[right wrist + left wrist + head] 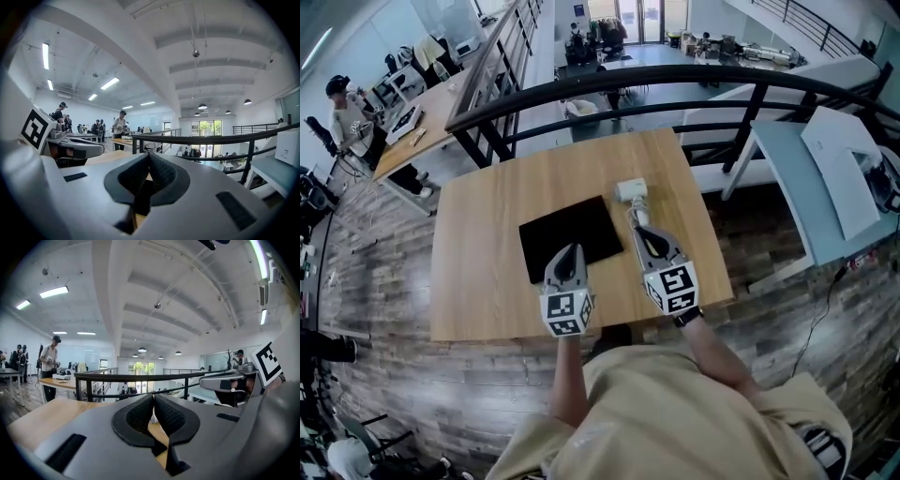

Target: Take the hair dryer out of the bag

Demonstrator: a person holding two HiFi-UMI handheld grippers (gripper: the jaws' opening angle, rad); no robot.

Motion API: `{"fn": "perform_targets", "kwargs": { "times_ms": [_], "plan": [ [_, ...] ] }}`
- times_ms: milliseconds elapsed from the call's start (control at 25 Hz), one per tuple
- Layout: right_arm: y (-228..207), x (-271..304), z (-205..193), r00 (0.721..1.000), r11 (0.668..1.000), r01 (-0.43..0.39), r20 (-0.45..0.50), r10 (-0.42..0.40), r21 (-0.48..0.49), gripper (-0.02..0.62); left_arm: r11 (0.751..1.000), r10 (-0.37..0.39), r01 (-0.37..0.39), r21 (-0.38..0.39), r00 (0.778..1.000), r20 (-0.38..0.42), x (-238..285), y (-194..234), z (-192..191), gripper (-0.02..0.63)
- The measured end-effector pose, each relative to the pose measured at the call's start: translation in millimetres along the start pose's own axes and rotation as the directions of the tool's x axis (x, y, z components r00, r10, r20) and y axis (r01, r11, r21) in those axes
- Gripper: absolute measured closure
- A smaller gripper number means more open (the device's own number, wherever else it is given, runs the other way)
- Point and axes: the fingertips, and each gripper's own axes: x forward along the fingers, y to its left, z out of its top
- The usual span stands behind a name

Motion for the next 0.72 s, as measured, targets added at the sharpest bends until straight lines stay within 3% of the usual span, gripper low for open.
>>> {"fn": "perform_targets", "kwargs": {
  "times_ms": [280,440,720],
  "plan": [
    [-15,-54,-9,0.999,0.999,0.037,0.018,-0.037,0.035,0.581,0.998,0.005,-0.006,0.060,1.000,0.026,-32,-38,4,0.583],
    [-16,-76,-8,0.998,0.998,0.047,0.028,-0.048,0.039,0.581,1.000,0.015,-0.016,0.025,0.999,0.037,-48,-48,7,0.583],
    [-4,-79,-26,1.000,0.996,0.019,0.009,-0.020,0.082,0.582,0.997,0.004,-0.002,0.079,1.000,-0.016,-57,-54,0,0.583]
  ]
}}
